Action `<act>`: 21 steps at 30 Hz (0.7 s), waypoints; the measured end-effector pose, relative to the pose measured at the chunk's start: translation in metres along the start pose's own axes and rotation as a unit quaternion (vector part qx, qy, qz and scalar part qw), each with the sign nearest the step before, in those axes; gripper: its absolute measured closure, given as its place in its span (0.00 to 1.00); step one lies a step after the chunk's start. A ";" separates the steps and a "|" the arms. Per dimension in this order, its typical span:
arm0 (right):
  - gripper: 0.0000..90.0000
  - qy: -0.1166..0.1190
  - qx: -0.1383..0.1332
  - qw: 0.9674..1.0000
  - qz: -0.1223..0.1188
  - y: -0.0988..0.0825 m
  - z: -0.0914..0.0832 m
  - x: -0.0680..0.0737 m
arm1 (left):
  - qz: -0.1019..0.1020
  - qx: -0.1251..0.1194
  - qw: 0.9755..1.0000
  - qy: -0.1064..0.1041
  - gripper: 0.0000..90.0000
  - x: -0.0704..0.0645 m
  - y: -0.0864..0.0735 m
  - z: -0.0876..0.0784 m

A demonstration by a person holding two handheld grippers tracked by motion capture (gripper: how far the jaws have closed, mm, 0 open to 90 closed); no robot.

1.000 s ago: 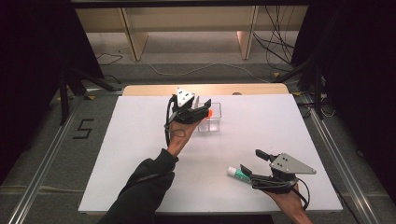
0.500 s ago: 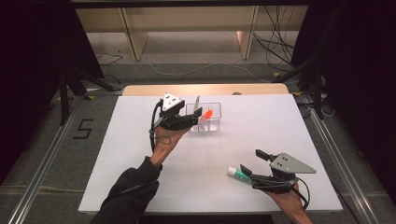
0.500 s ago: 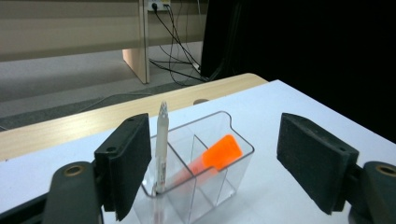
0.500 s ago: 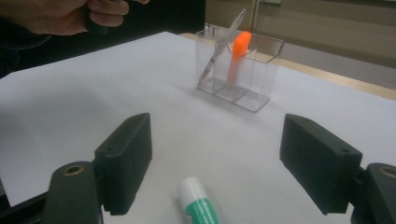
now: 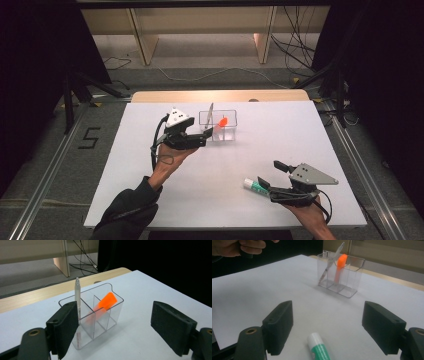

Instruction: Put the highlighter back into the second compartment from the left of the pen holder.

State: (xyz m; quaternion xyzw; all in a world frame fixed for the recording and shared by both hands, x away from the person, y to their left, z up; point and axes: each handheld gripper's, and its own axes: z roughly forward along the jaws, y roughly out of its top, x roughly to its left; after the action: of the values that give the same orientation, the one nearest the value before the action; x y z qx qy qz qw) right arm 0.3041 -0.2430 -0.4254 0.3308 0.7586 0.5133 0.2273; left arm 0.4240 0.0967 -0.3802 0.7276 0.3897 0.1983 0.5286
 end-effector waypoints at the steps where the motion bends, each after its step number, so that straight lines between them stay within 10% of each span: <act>1: 0.29 0.000 0.001 1.000 0.000 0.000 0.000 0.000 | 0.000 0.000 1.000 0.000 0.24 0.000 0.000 0.000; 21: 0.29 0.015 0.025 1.000 -0.003 -0.001 0.003 -0.003 | 0.014 0.034 0.999 -0.025 0.23 -0.004 -0.021 -0.016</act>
State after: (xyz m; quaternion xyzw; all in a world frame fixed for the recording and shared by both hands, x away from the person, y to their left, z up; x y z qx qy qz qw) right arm 0.3076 -0.2437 -0.4269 0.3262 0.7757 0.4982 0.2088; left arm 0.4031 0.1057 -0.3931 0.7552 0.3728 0.1737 0.5104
